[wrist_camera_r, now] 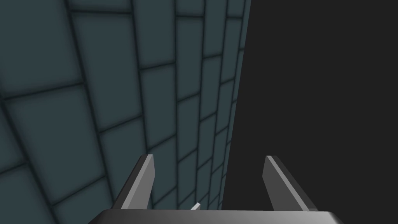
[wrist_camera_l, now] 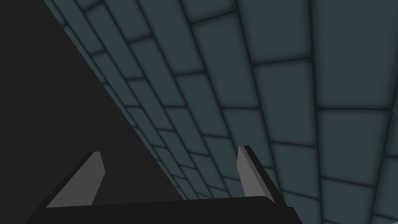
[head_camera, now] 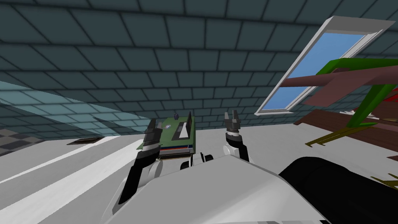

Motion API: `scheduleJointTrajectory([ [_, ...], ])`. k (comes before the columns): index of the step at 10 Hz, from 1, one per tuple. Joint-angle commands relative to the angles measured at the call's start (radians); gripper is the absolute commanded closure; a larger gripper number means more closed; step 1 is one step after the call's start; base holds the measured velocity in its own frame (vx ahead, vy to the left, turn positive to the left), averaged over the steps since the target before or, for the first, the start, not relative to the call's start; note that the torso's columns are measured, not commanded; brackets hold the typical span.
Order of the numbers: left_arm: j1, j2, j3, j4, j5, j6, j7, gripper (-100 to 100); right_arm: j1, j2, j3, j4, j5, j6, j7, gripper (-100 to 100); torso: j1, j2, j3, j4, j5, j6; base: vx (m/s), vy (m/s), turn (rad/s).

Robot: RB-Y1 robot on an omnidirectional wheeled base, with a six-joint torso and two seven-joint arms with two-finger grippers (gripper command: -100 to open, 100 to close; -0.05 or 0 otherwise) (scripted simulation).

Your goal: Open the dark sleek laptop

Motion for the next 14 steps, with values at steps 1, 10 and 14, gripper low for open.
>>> scheduleJointTrajectory([
  [1,0.003,0.011,0.000,0.039,-0.015,0.056,0.002,-100,0.000,0.000,0.000,0.000,0.000,0.000,0.000,0,0.001,0.000,0.000,0.000,0.000,0.000,0.001,-0.075,-0.043],
  [10,-0.020,0.077,-0.023,0.137,-0.070,0.235,-0.014,-100,0.000,0.000,0.000,0.000,0.000,0.000,0.000,0,0.000,0.001,0.000,0.000,0.000,0.000,0.001,-0.062,-0.055],
  [14,-0.029,0.119,-0.032,0.177,-0.093,0.309,-0.020,-100,0.000,0.000,0.000,0.000,0.000,0.000,0.000,0,0.001,0.000,0.000,0.000,0.000,0.000,0.007,-0.055,-0.047],
])
